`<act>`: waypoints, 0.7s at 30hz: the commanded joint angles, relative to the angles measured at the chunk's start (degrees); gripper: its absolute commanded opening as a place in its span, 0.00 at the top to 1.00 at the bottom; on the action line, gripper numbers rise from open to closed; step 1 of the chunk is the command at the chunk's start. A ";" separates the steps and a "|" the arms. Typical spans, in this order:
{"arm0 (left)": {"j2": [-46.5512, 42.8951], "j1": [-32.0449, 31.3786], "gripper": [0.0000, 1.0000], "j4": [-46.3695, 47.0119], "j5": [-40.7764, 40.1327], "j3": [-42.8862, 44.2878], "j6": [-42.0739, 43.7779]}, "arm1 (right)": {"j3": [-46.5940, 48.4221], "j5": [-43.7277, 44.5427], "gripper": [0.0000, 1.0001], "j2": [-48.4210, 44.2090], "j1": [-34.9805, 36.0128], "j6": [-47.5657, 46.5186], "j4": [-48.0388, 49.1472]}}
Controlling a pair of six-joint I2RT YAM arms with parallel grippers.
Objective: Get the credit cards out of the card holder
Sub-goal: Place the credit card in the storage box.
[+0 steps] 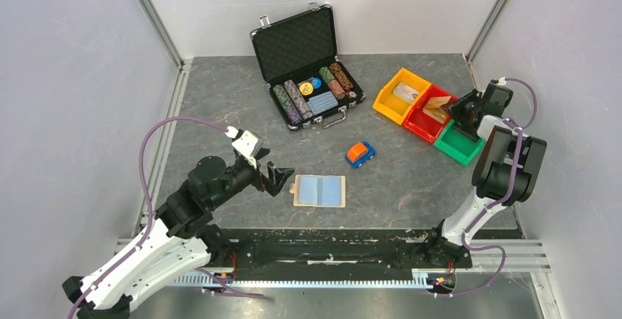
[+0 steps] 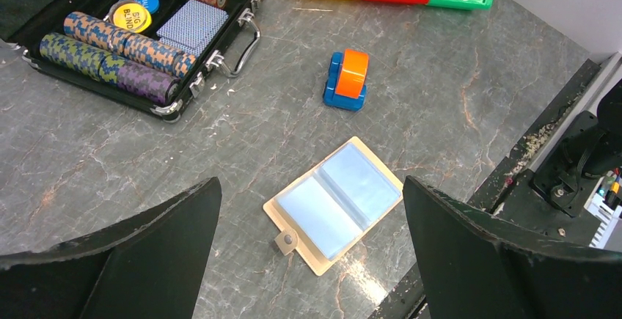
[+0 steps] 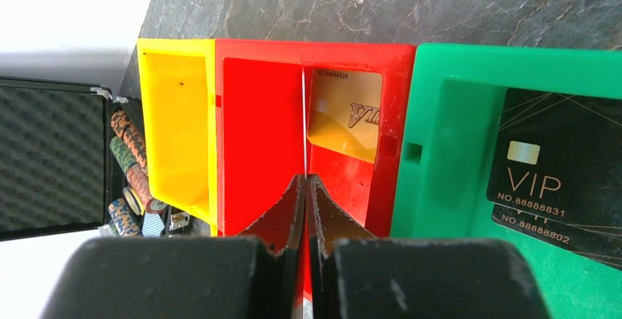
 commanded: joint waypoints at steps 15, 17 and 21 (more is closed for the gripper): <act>-0.79 0.28 0.00 0.48 0.69 0.03 2.85 | 5.50 5.90 0.95 2.74 0.52 -1.25 -2.75; -0.59 0.32 0.00 0.48 0.69 0.12 2.87 | 5.63 6.34 0.95 2.60 0.52 -1.33 -2.95; -0.39 0.32 0.00 0.49 0.69 0.30 2.88 | 6.22 7.74 0.87 2.09 0.48 -1.55 -4.08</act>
